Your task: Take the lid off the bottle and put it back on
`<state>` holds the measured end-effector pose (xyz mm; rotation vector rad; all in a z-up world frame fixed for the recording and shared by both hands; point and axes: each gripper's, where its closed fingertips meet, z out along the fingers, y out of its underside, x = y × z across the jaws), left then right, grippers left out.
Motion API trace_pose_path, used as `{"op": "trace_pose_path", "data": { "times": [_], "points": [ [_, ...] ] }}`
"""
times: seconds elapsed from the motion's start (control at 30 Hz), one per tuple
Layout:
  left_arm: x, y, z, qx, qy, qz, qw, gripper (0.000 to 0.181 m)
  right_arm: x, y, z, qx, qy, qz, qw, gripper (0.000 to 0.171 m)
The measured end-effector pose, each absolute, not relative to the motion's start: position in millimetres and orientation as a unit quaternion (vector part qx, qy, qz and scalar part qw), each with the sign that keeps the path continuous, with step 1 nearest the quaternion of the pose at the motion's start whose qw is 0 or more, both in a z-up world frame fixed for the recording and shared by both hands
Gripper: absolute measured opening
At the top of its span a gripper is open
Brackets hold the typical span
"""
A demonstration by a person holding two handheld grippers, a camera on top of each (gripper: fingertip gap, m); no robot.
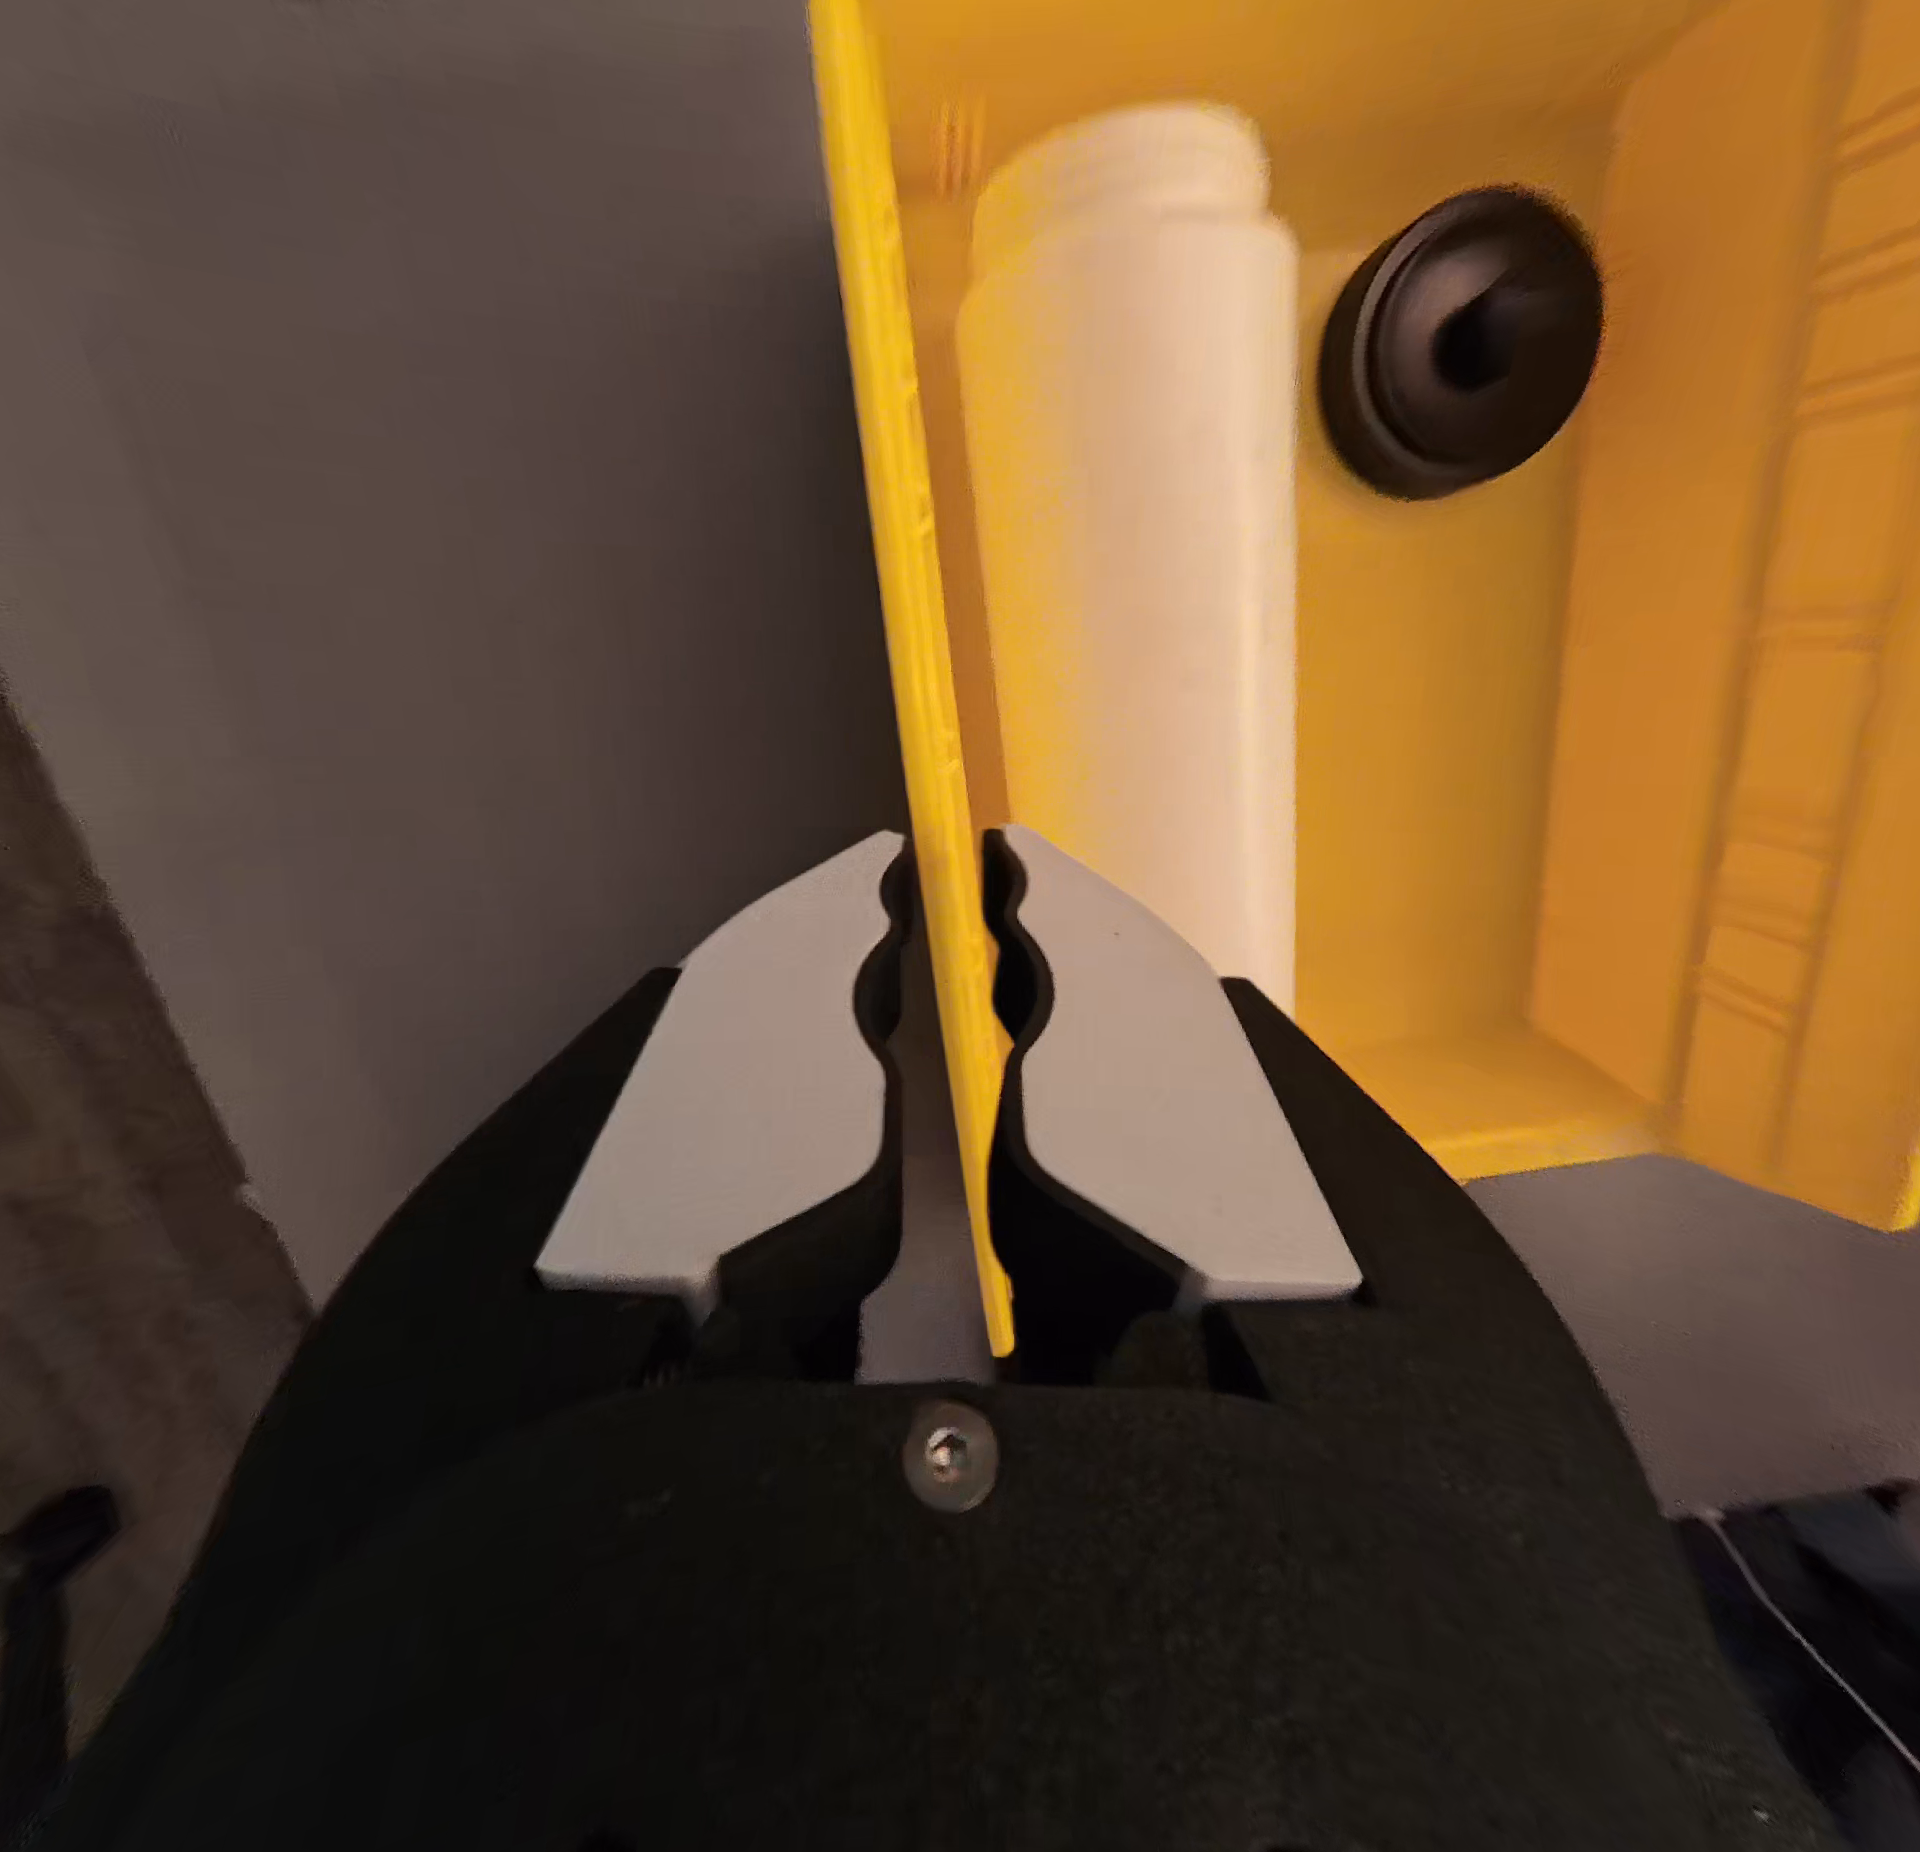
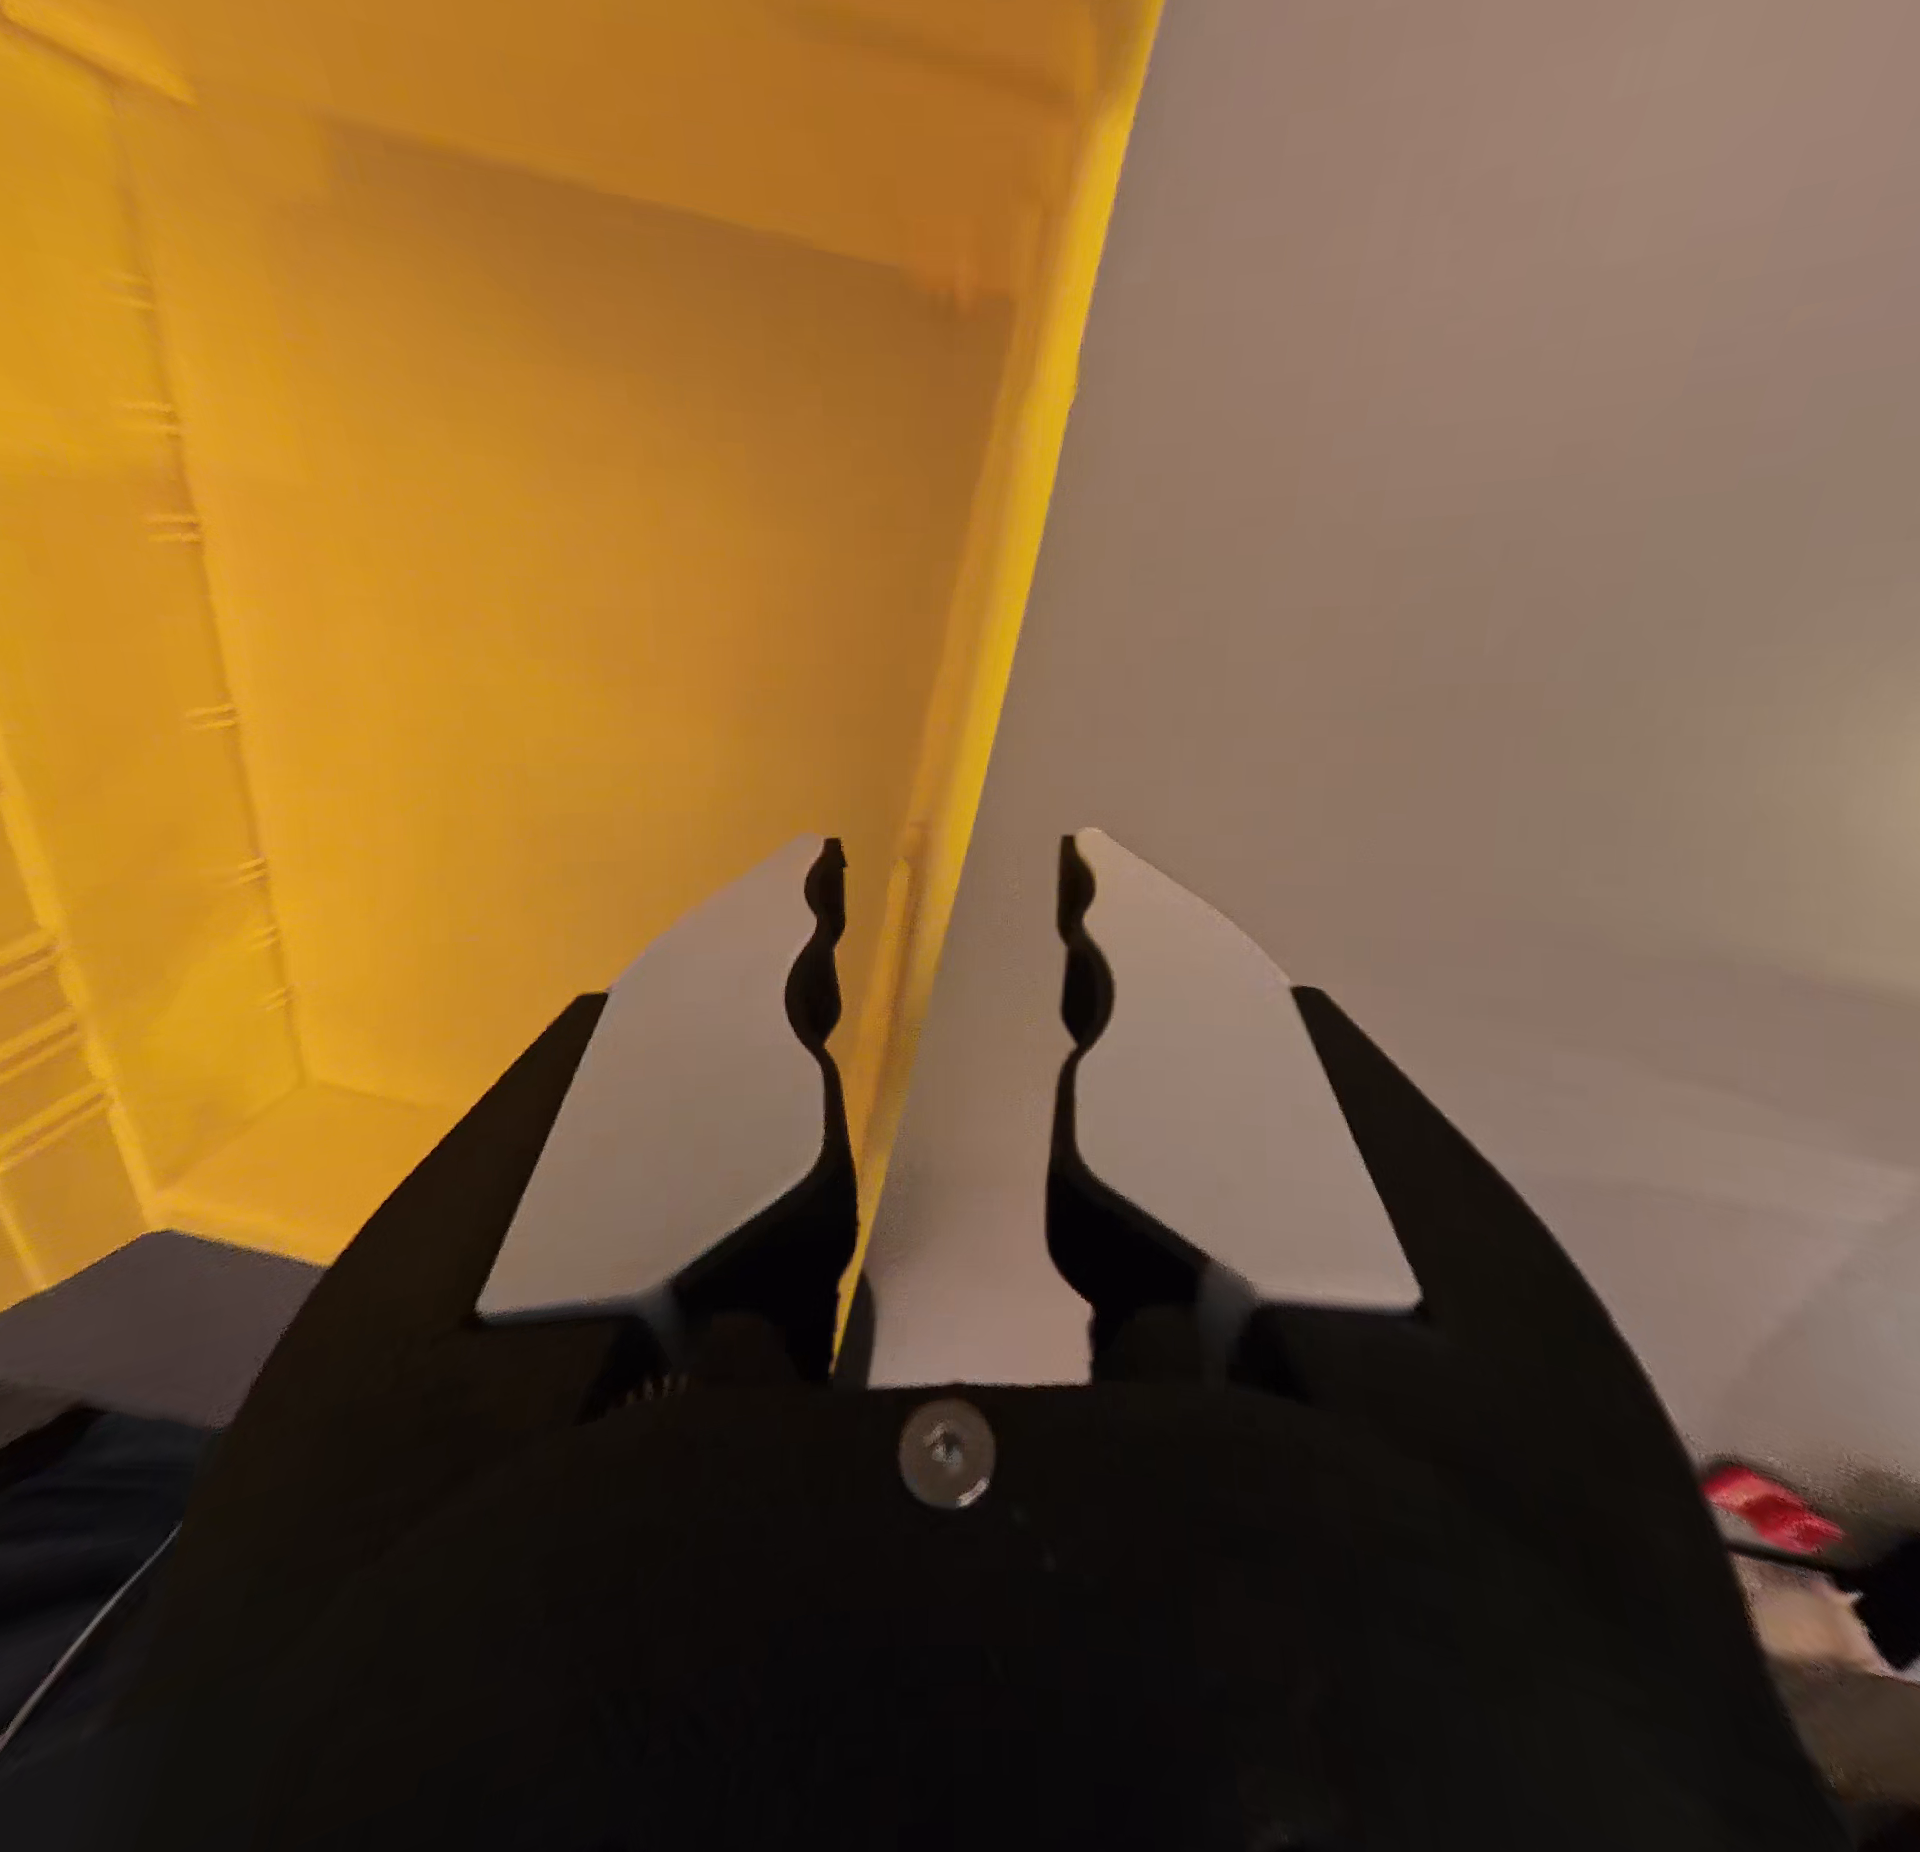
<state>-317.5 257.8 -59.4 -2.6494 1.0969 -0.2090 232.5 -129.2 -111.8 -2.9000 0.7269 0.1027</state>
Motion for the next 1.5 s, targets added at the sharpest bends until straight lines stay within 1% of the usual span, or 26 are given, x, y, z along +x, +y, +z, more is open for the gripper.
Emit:
{"op": "trace_pose_path", "data": {
  "times": [0.03,0.13,0.2,0.27,0.33,0.4,0.47,0.57,0.77,0.9,0.93,0.97,1.0,1.03,1.1,1.17,1.4,1.47,1.5],
  "points": [
    [-312.2,257.4,-48.2,-0.906,0.387,-0.068,0.155,0.019,236.4,-126.5,-101.3,-0.966,0.236,0.015,0.100,0.043],
    [-281.6,245.8,-24.1,-0.882,0.410,-0.100,0.211,0.029,236.2,-107.2,-59.8,-0.951,0.223,-0.009,0.214,0.043],
    [-263.3,230.8,-31.4,-0.875,0.427,-0.118,0.194,0.040,227.8,-92.5,-31.1,-0.931,0.217,-0.004,0.294,0.043],
    [-256.9,228.6,-49.0,-0.879,0.435,-0.094,0.173,0.042,216.4,-82.1,-9.9,-0.912,0.208,0.007,0.352,0.043],
    [-252.0,228.4,-67.1,-0.885,0.433,-0.085,0.149,0.044,209.7,-78.3,-0.7,-0.900,0.207,0.011,0.383,0.043],
    [-254.1,228.2,-86.2,-0.896,0.424,-0.069,0.113,0.053,208.3,-79.1,-4.1,-0.894,0.212,0.012,0.394,0.043],
    [-257.6,225.8,-103.6,-0.905,0.415,-0.058,0.073,0.057,214.2,-83.7,-17.6,-0.900,0.219,0.006,0.377,0.043],
    [-252.0,220.9,-117.5,-0.914,0.397,-0.080,0.037,0.069,231.6,-95.8,-39.0,-0.913,0.233,-0.010,0.335,0.044],
    [-245.3,212.3,-131.3,-0.924,0.368,-0.107,-0.011,0.077,240.8,-124.1,-84.4,-0.939,0.252,0.012,0.232,0.045],
    [-241.9,209.0,-135.9,-0.925,0.364,-0.105,-0.013,0.080,236.6,-126.6,-101.3,-0.944,0.257,0.043,0.204,0.044],
    [-241.3,208.0,-136.9,-0.926,0.363,-0.104,-0.016,0.081,236.8,-127.8,-105.5,-0.945,0.258,0.044,0.196,0.041],
    [-240.9,205.4,-139.2,-0.926,0.362,-0.106,-0.024,0.082,235.5,-128.7,-109.5,-0.947,0.256,0.050,0.188,0.031],
    [-241.4,201.2,-143.2,-0.926,0.361,-0.106,-0.038,0.084,229.7,-124.7,-110.0,-0.945,0.252,0.075,0.193,0.014],
    [-244.4,196.4,-149.0,-0.926,0.360,-0.097,-0.058,0.087,226.8,-122.0,-109.2,-0.941,0.256,0.090,0.200,0.008],
    [-245.7,191.3,-157.6,-0.925,0.361,-0.088,-0.079,0.095,229.6,-122.6,-109.4,-0.939,0.267,0.085,0.200,0.006],
    [-244.4,197.0,-157.5,-0.926,0.365,-0.079,-0.057,0.094,233.0,-121.9,-108.7,-0.940,0.264,0.075,0.204,0.006],
    [-253.8,207.7,-155.3,-0.921,0.386,-0.054,-0.023,0.094,236.5,-124.2,-106.4,-0.938,0.259,0.079,0.214,0.008],
    [-253.7,210.0,-150.4,-0.920,0.385,-0.067,-0.010,0.094,240.0,-123.9,-101.7,-0.938,0.255,0.067,0.227,0.024],
    [-252.7,209.6,-147.1,-0.920,0.385,-0.078,-0.006,0.094,240.3,-123.2,-98.1,-0.936,0.253,0.066,0.237,0.026]
  ]
}}
